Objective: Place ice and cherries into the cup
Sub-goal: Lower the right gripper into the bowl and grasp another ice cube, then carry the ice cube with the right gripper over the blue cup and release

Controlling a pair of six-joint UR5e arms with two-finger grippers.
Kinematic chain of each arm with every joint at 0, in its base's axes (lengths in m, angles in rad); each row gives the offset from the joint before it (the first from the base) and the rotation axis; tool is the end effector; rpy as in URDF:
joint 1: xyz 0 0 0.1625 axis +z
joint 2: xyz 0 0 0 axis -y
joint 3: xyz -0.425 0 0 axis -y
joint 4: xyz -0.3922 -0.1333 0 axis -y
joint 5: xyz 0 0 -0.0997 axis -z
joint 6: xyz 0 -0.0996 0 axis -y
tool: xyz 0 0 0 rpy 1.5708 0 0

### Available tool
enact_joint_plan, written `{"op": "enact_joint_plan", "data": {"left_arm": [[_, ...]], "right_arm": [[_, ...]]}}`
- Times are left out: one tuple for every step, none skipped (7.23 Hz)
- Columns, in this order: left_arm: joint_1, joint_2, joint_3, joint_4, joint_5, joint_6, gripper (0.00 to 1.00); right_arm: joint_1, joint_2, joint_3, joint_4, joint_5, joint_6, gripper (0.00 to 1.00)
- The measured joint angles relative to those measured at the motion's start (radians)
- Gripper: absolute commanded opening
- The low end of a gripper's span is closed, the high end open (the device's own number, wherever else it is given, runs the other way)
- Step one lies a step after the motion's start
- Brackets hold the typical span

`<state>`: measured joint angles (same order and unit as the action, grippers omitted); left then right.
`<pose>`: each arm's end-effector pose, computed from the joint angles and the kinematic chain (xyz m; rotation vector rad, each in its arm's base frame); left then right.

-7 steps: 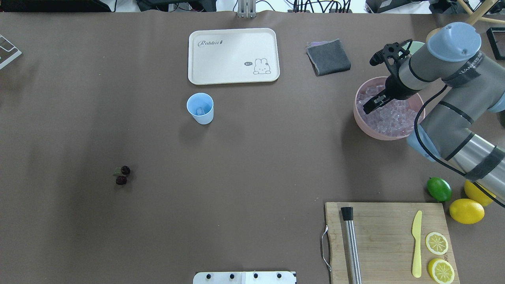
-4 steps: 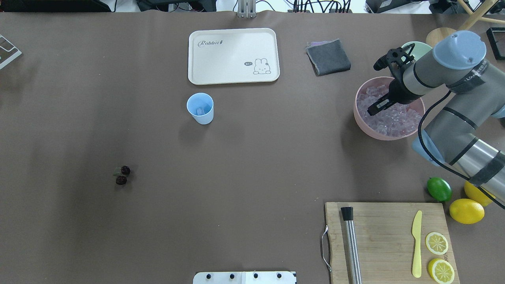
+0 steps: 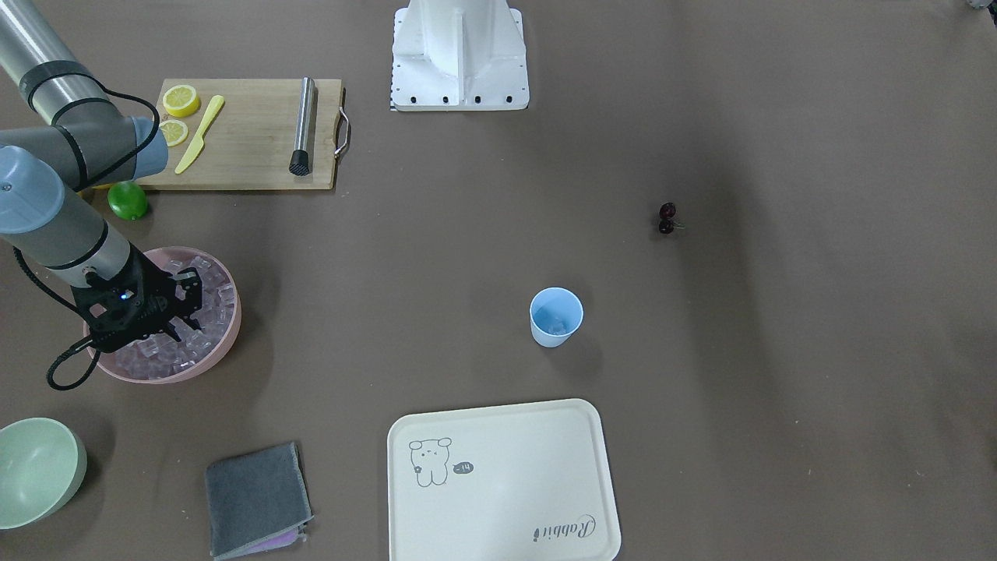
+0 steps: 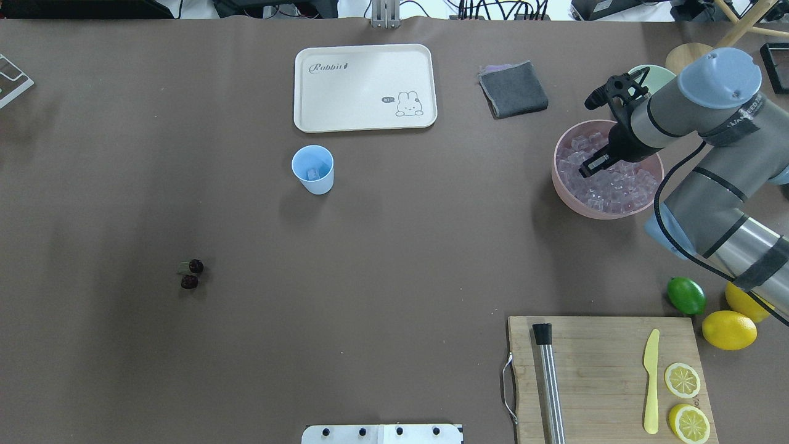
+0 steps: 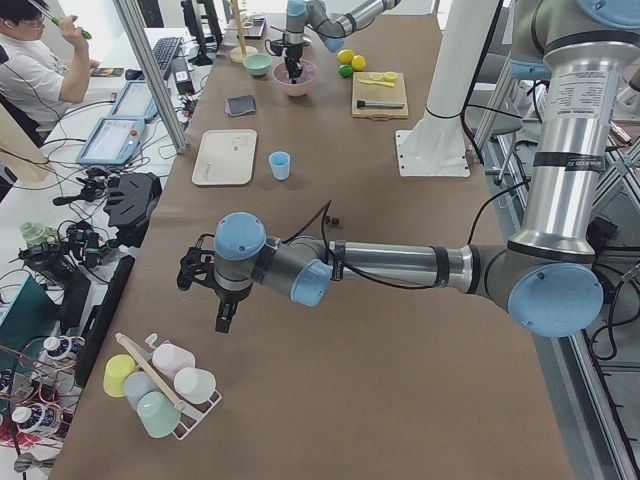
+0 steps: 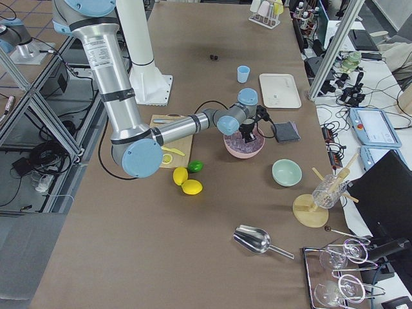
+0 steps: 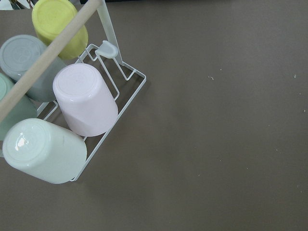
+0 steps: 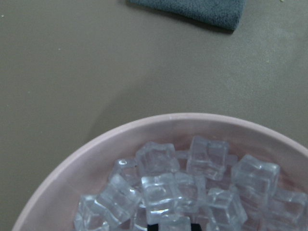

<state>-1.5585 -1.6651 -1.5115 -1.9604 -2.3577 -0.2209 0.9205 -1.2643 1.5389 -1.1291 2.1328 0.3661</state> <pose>-0.0560 -0.5525 0.5949 0.3091 0.8153 -0.0282 -0.3214 -0.5550 0.4594 0.3502 -0.8153 -0.4666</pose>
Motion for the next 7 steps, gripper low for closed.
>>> {"op": "enact_joint_plan", "data": {"left_arm": [[0.000, 0.002, -0.001, 0.000, 0.000, 0.000, 0.98], [0.000, 0.005, -0.002, 0.000, 0.000, 0.000, 0.98], [0.000, 0.007, -0.002, 0.000, 0.000, 0.000, 0.98], [0.000, 0.008, -0.003, 0.000, 0.000, -0.001, 0.98], [0.000, 0.008, -0.003, 0.000, 0.000, -0.001, 0.98], [0.000, 0.007, -0.002, 0.000, 0.000, -0.001, 0.98], [0.000, 0.005, 0.001, 0.000, 0.000, 0.000, 0.98]], "right_arm": [[0.005, 0.002, 0.005, 0.000, 0.002, 0.002, 0.00], [0.014, 0.005, 0.023, -0.004, 0.007, 0.006, 0.00], [0.021, 0.013, 0.053, -0.017, 0.011, 0.023, 0.00], [0.018, 0.049, 0.092, -0.063, 0.013, 0.072, 0.00], [0.007, 0.124, 0.131, -0.161, 0.014, 0.132, 0.00], [-0.021, 0.227, 0.152, -0.273, 0.006, 0.196, 0.00], [-0.076, 0.351, 0.140, -0.353, -0.025, 0.292, 0.00]]}}
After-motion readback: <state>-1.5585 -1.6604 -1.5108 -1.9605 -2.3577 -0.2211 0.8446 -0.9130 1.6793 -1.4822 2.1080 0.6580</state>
